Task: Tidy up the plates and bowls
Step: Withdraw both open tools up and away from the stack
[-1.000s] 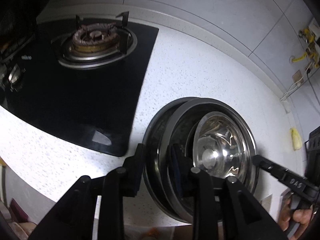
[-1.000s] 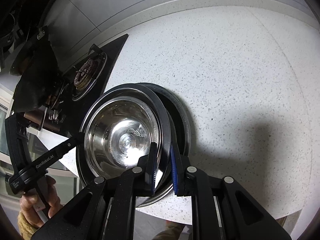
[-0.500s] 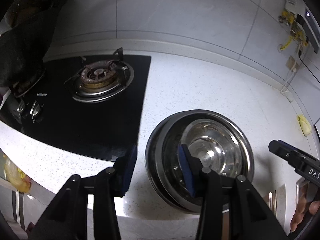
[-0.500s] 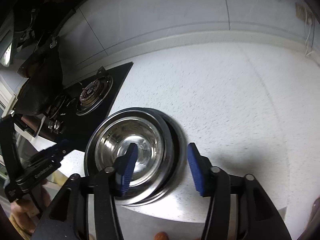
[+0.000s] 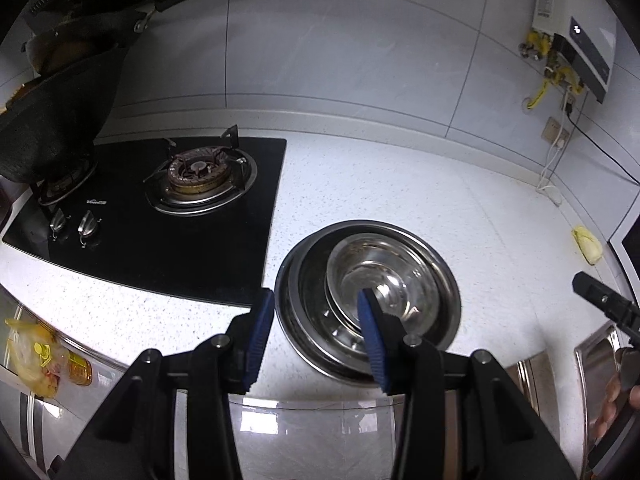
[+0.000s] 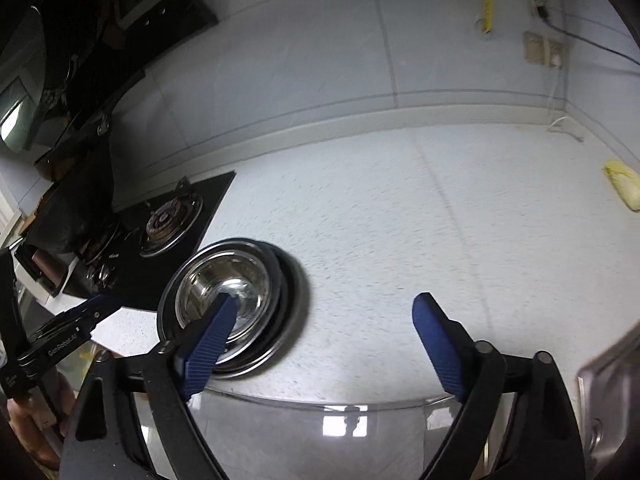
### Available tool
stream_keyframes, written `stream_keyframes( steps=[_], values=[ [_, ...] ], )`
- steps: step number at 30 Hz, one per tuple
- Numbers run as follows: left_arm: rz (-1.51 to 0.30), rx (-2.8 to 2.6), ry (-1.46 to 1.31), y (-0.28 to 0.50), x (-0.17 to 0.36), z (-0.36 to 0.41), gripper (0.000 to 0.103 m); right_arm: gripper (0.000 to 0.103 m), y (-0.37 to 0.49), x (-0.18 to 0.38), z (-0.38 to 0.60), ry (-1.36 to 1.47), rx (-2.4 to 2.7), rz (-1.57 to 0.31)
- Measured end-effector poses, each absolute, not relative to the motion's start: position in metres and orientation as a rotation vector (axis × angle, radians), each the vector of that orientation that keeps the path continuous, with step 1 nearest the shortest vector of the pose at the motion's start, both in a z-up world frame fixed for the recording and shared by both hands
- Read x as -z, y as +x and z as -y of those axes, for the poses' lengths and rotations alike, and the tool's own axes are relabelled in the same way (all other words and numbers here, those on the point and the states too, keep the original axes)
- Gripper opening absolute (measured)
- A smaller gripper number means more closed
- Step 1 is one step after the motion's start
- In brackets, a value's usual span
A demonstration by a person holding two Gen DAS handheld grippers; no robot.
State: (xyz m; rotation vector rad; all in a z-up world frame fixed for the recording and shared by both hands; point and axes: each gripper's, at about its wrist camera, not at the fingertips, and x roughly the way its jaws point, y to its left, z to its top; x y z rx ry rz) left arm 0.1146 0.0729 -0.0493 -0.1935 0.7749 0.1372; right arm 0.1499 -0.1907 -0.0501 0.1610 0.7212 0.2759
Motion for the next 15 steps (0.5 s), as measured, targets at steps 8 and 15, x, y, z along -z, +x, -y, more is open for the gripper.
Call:
stream_keyframes(
  steps=[8,15],
  values=[
    [-0.736,-0.15,-0.148,0.085,0.03,-0.061,0.041,0.095,0.121,0.035,0.21,0.107,-0.218,-0.662],
    [-0.717,-0.15,-0.099,0.066,0.02,-0.051,0.041,0.101,0.101,0.022,0.224,0.09,-0.19,-0.616]
  ],
)
